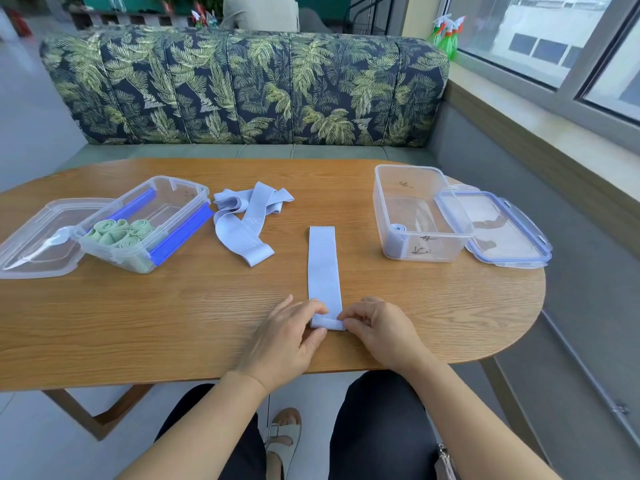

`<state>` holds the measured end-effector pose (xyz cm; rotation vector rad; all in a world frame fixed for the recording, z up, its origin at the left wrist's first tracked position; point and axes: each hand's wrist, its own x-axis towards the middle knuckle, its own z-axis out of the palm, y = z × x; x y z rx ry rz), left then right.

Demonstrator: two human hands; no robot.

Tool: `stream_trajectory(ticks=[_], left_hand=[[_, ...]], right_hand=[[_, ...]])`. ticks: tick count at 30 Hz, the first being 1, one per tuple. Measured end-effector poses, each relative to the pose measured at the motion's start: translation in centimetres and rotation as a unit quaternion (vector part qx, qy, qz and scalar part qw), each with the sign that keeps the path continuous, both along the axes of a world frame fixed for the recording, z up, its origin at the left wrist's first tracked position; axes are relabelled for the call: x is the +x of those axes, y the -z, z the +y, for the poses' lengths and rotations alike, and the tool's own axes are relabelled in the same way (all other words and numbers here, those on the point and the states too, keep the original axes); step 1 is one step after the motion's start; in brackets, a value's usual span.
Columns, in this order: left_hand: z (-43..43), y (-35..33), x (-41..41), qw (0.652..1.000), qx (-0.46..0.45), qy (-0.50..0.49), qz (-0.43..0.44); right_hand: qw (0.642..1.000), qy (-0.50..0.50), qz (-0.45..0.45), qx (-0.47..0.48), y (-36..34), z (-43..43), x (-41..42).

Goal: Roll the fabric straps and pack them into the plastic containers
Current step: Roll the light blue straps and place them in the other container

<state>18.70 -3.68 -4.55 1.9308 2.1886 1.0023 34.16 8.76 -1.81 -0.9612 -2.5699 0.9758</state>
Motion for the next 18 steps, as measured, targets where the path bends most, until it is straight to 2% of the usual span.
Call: stream_trajectory(ticks=[4, 9, 18], left_hand=[[0.42, 0.35, -0.48, 1.0, 0.011, -0.001, 0.01], [0.83, 0.88, -0.48, 0.999, 0.036, -0.023, 0.019], [0.94, 0.65, -0.31, 0.998, 0.045, -0.028, 0.024]], right_hand=[[1.0, 0.014, 0.007, -0.003, 0.26, -0.14, -0.06], [0.993, 0.06, 0.068, -0.073, 0.56, -0.66, 0.35], [0.997, 0.057, 0.031, -0.041, 0.65, -0.14, -0.32]])
